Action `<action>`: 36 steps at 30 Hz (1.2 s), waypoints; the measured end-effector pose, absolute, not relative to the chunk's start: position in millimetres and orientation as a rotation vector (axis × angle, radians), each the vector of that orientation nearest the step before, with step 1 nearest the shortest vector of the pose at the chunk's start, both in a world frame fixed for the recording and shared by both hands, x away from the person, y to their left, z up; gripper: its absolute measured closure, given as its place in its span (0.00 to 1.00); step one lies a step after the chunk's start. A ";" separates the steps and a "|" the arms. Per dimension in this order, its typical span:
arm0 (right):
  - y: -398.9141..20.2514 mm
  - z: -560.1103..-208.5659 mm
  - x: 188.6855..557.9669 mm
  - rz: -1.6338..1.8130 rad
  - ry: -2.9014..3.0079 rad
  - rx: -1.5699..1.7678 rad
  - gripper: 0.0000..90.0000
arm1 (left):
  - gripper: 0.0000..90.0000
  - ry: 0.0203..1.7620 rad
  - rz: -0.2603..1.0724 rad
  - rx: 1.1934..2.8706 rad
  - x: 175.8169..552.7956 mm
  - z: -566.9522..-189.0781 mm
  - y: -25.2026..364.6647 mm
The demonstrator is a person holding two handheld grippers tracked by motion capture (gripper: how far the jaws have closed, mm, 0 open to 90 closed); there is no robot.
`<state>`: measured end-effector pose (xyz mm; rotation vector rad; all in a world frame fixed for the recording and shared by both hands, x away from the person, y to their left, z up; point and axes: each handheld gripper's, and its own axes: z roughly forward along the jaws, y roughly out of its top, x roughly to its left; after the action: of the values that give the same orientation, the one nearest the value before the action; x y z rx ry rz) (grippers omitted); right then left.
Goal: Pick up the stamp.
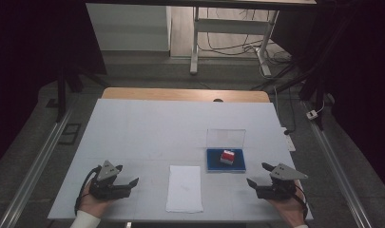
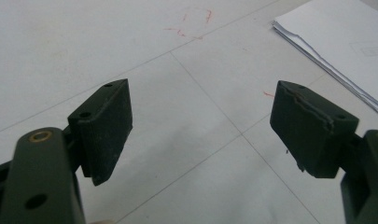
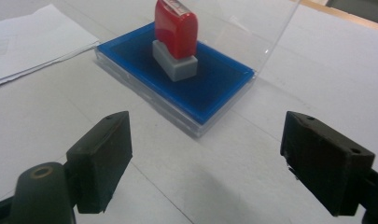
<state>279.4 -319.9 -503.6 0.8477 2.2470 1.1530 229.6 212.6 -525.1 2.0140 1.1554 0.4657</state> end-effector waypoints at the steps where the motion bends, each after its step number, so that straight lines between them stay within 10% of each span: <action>1: -319.6 -503.3 279.6 1.161 2.253 0.848 0.20 | 0.24 1.156 0.470 2.013 229.4 -525.0 212.6; 36: -313.0 -482.4 281.6 1.176 2.263 0.823 0.31 | 0.24 1.129 0.494 2.006 227.1 -522.9 211.0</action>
<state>281.6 -313.0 -482.4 0.8232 2.2626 1.1756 227.1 211.0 -522.9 2.0062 1.1293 0.4945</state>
